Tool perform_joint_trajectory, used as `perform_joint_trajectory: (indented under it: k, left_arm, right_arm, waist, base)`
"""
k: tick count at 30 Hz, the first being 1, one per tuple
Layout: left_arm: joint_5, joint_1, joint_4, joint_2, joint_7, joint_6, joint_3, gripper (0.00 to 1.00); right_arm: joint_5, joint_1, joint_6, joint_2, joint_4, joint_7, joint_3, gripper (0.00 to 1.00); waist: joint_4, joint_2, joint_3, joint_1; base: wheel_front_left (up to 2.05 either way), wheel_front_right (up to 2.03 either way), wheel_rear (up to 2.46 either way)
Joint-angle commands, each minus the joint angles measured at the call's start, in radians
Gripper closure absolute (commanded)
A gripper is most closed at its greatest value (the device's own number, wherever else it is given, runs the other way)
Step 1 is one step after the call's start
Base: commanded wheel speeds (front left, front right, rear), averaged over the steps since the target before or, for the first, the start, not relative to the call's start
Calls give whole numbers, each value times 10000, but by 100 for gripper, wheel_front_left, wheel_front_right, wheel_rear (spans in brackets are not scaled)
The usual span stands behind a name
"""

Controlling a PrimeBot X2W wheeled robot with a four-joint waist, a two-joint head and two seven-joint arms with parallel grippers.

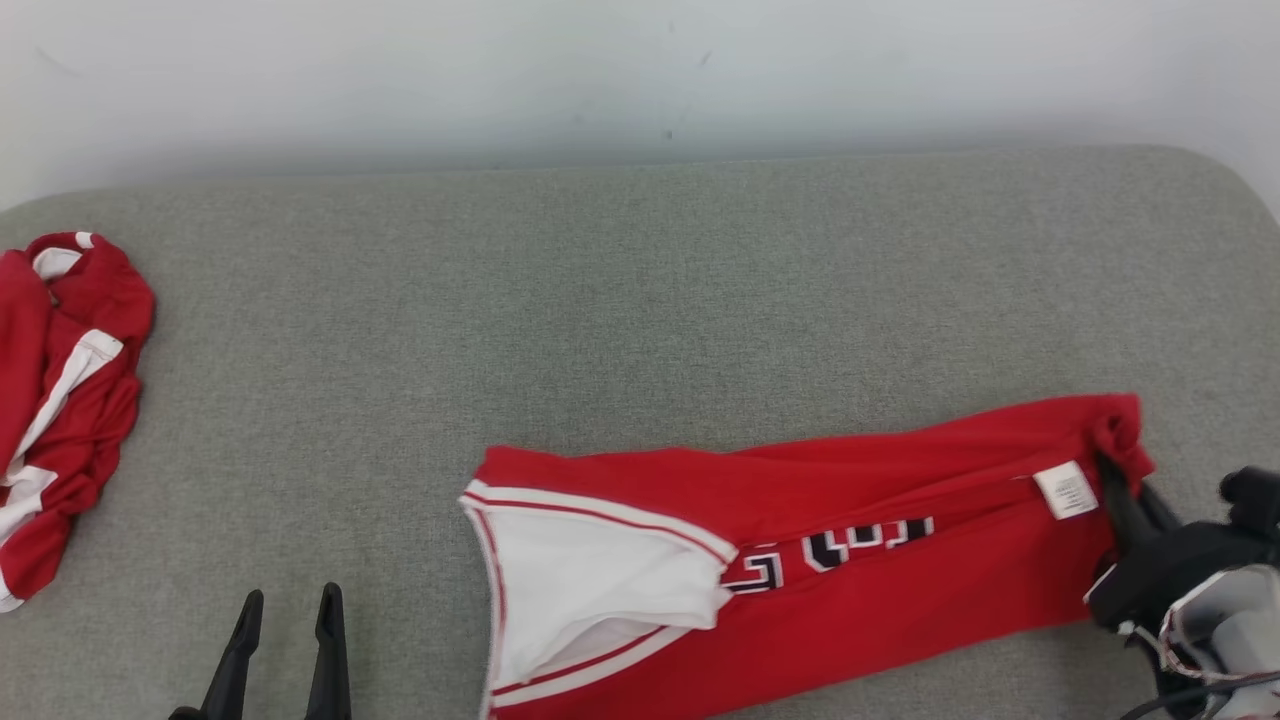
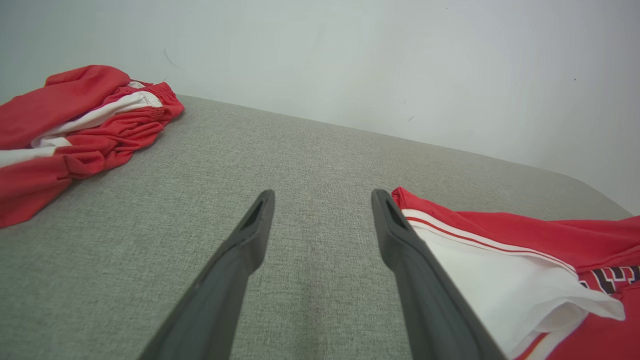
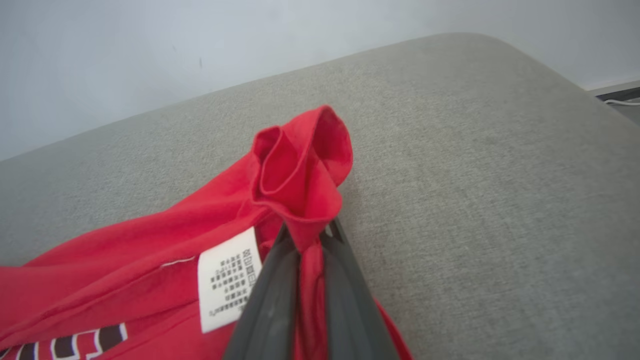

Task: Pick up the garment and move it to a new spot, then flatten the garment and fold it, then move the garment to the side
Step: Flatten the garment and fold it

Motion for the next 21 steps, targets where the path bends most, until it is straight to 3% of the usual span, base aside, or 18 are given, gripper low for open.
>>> perform_joint_trajectory:
  k: [1, 10, 21]
  left_arm:
    - [-100, 48, 1, -7, -24, 2, 30, 0]
    - [-151, 59, 57, -8, -23, 86, 4, 0]
    - [-161, 70, 107, -7, -23, 136, 2, 0]
  right_arm:
    - [-119, -218, -11, -202, 134, -88, -142, 100]
    - [-237, -783, -11, -539, -31, 30, -277, 100]
    - [902, -275, -11, -263, -2816, 839, 443, 100]
  waist:
    - [-59, -1, 15, 0]
    - [-291, -1, -7, 0]
    - [-370, -1, -105, 0]
  base:
    - [0, 0, 0]
    - [0, 0, 0]
    - [0, 0, 0]
